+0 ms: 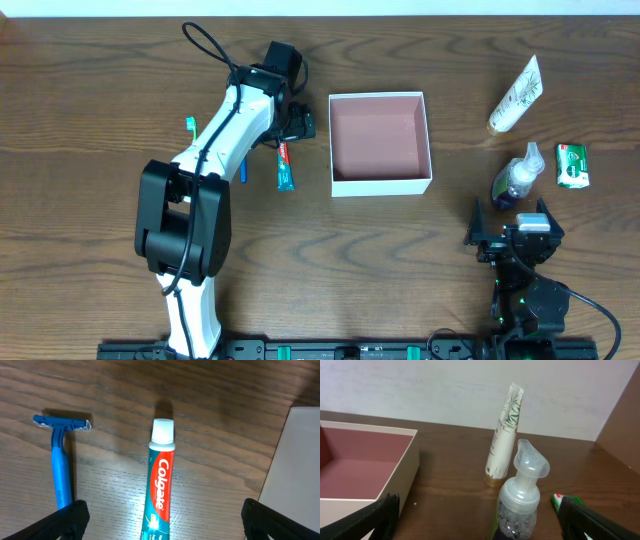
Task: Pack container
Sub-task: 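Lower the left gripper and close it on the toothpaste tube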
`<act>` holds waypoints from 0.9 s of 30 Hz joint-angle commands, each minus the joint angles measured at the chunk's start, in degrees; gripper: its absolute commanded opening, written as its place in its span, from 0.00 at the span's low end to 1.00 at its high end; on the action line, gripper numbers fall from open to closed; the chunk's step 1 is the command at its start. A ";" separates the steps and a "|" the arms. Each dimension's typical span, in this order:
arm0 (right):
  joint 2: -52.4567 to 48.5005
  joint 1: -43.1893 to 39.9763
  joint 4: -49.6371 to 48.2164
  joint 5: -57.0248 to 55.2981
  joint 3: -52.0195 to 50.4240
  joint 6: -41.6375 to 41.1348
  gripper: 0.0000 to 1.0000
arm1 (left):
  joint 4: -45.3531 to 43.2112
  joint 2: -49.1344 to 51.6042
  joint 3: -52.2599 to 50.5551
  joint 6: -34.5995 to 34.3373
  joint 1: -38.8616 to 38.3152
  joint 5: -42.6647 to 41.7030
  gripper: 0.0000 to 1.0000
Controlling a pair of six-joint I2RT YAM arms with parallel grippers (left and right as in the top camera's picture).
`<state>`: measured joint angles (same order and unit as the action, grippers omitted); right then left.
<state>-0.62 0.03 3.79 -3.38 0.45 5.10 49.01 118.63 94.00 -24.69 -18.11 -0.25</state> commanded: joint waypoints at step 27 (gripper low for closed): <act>0.35 0.39 0.22 0.20 -0.13 0.76 0.99 | 1.31 2.89 -1.07 2.10 0.13 -0.20 0.98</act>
<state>-0.62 0.03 3.79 -3.38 0.45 5.13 49.95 120.79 93.82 -23.77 -18.11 -0.25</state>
